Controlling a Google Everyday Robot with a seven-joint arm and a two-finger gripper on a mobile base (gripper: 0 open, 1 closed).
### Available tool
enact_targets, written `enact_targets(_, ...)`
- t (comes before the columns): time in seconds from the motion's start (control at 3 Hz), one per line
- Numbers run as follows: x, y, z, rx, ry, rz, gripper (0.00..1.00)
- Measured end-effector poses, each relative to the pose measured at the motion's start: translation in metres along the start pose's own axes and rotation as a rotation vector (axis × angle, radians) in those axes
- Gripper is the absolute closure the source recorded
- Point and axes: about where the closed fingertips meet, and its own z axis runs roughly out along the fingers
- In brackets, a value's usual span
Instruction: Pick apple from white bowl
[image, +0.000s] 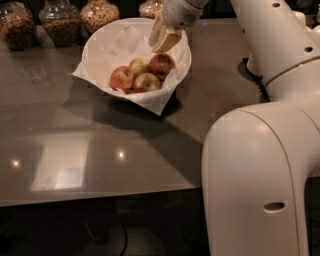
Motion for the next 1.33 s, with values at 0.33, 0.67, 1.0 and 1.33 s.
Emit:
enact_targets(0.33,0.0022,-0.0012,-0.0014,0.009,-0.012,0.014,0.36)
enact_targets(0.67,0.0055,0.0005,-0.0014,0.009,-0.022,0.035,0.36)
enact_targets(1.0,0.0077,0.0016,-0.0010,0.009,-0.026,0.046,0.38)
enact_targets(1.33,0.0089,0.0024,-0.0007,0.009,-0.028,0.051,0.38)
